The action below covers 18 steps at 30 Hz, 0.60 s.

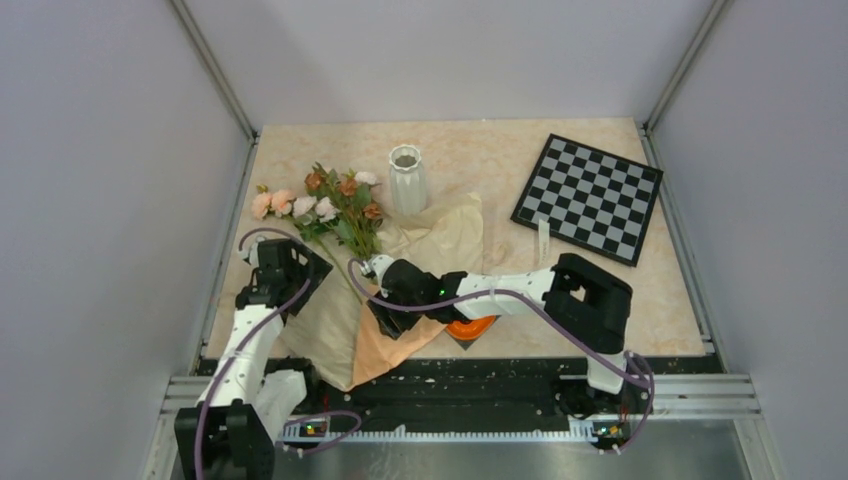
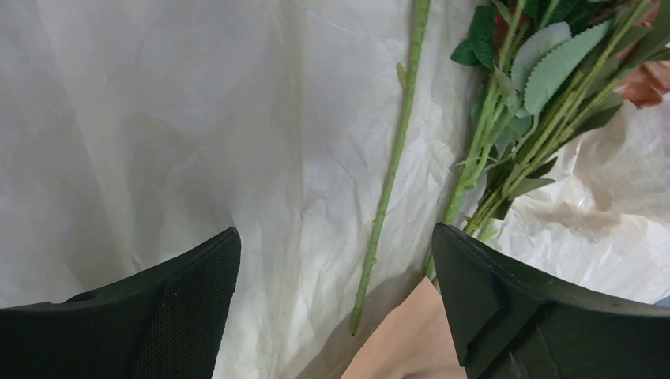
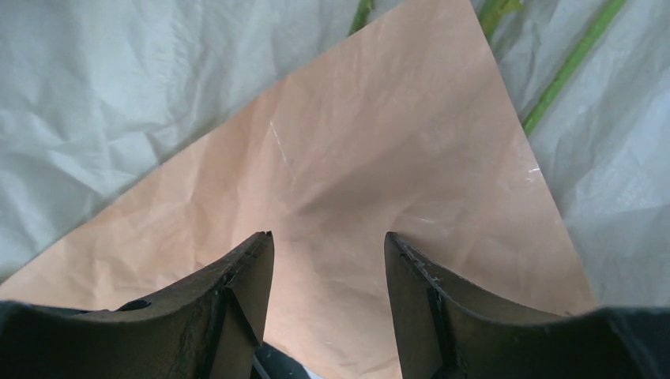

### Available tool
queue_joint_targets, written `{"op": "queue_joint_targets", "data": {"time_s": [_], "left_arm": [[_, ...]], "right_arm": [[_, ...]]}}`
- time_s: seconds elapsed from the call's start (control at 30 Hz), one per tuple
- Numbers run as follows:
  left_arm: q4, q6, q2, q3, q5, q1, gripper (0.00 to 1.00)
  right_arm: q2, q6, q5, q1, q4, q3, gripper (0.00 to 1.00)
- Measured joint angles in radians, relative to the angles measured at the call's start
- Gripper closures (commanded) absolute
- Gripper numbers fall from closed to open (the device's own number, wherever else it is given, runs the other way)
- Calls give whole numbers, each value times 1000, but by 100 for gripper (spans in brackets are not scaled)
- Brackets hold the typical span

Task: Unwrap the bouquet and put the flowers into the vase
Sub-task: Unfold the wrapping paper at the center of the board.

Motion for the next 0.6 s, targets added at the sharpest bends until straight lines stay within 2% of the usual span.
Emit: {"op": "queue_joint_targets", "data": {"time_s": [0.23,0.6], "left_arm": [[-5,37,4,-10,9,88,1],[23,117,88,-13,139,276,1]], "right_arm": [[55,-44,76,2,1,13,44],[151,-94,206,2,2,126,44]]}}
